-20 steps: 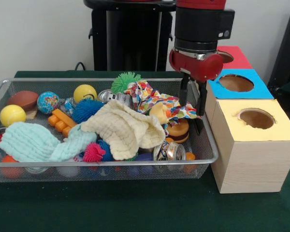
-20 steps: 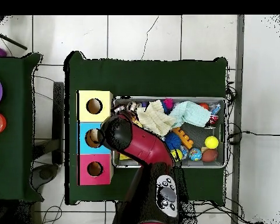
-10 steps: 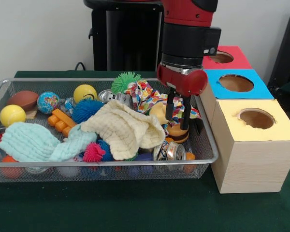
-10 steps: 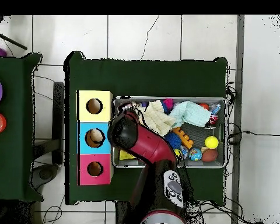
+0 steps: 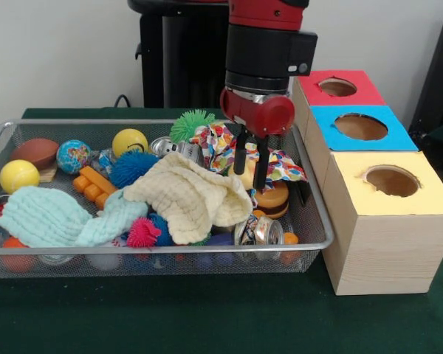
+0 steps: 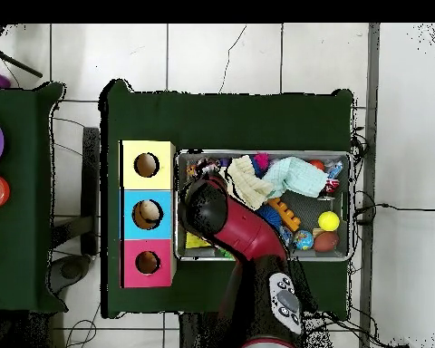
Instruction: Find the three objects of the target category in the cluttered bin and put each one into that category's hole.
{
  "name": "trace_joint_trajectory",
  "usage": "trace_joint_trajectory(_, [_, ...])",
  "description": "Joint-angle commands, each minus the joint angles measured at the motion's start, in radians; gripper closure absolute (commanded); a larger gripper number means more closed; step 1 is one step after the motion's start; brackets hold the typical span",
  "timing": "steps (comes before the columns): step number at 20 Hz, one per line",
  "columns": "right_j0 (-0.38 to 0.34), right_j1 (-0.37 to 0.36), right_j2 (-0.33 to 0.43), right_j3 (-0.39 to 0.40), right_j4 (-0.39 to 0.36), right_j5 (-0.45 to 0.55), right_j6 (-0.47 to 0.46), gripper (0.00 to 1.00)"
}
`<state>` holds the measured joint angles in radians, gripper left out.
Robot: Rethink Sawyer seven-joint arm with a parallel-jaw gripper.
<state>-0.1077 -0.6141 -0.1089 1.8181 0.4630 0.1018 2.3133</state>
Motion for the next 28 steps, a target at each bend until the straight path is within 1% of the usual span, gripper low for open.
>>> trace_joint_trajectory(1, [-0.026, -0.028, 0.061, 0.113, -0.016, 0.077, 0.129, 0.0])
trace_joint_trajectory(5, [0.007, -0.036, 0.06, 0.133, 0.001, 0.063, 0.158, 0.0])
trace_joint_trajectory(7, [0.014, -0.03, 0.056, 0.129, -0.001, 0.062, 0.154, 0.0])
trace_joint_trajectory(9, [0.006, -0.02, 0.059, 0.123, -0.015, 0.057, 0.132, 0.0])
trace_joint_trajectory(11, [-0.019, -0.013, 0.08, 0.126, -0.036, 0.042, 0.103, 0.0])
trace_joint_trajectory(12, [-0.026, -0.009, 0.081, 0.124, -0.048, 0.034, 0.09, 0.0])
trace_joint_trajectory(14, [-0.018, 0.0, 0.063, 0.112, -0.068, 0.025, 0.068, 0.0])
trace_joint_trajectory(17, [-0.033, 0.0, 0.071, 0.093, -0.102, 0.061, 0.025, 0.0])
trace_joint_trajectory(19, [-0.029, -0.001, 0.061, 0.076, -0.124, 0.079, 0.007, 0.0])
trace_joint_trajectory(22, [-0.025, 0.007, 0.044, 0.042, -0.184, 0.085, -0.034, 0.0])
trace_joint_trajectory(28, [-0.022, 0.006, 0.04, 0.01, -0.249, 0.105, -0.032, 0.0])
